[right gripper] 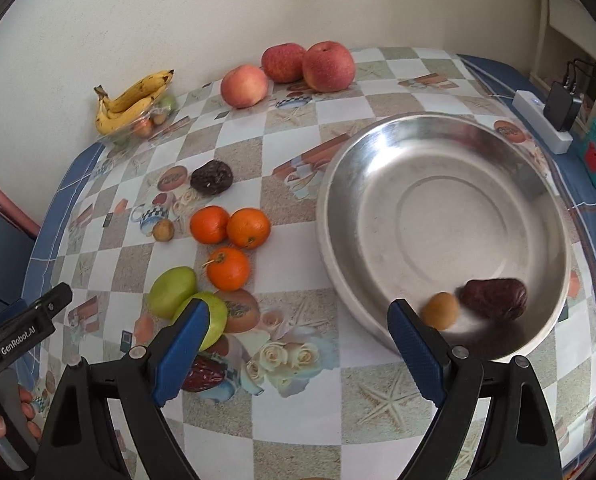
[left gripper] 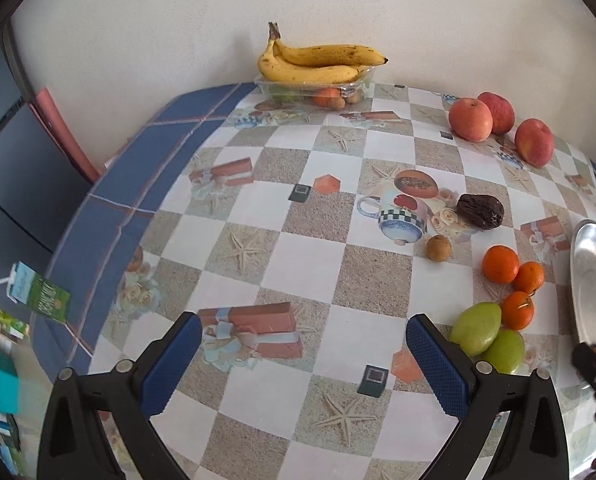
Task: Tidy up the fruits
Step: 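Withdraw both open tools from the bowl back toward the fruit, then grasp a second dark red date with the right tool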
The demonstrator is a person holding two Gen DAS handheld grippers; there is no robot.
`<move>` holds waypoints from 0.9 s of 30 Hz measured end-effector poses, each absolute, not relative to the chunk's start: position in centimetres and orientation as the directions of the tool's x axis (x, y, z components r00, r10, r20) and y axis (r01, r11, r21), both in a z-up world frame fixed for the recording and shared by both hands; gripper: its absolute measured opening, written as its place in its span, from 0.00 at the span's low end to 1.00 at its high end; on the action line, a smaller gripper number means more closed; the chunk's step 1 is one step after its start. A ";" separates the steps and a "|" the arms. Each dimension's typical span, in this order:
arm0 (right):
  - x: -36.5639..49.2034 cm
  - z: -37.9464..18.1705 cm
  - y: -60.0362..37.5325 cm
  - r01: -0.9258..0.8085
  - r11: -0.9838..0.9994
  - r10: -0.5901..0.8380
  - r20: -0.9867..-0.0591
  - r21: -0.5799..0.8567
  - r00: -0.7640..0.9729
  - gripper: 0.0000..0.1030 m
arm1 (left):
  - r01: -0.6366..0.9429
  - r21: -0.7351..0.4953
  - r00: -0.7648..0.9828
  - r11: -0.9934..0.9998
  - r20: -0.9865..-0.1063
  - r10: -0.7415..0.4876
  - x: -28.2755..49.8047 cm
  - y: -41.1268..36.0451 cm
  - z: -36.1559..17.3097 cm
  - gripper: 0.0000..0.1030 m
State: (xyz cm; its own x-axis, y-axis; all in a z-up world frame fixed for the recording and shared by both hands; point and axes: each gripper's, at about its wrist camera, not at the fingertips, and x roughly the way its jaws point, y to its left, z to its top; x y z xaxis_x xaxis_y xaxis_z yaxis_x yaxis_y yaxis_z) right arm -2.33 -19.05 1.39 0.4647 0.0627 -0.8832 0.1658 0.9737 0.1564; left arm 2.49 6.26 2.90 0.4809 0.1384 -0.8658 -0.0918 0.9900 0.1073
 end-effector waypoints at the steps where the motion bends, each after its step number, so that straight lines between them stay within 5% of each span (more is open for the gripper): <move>1: -2.2 1.3 -18.7 0.158 0.976 0.065 -0.886 0.153 0.459 0.88 | -0.086 0.095 0.470 0.992 -0.874 0.125 2.5 6.2 2.7 1.00; 27: -1.8 -2.8 -9.9 -0.039 0.989 0.149 -0.956 0.143 0.253 0.88 | -0.129 0.053 0.323 0.990 -0.942 0.092 4.1 7.2 -1.0 1.00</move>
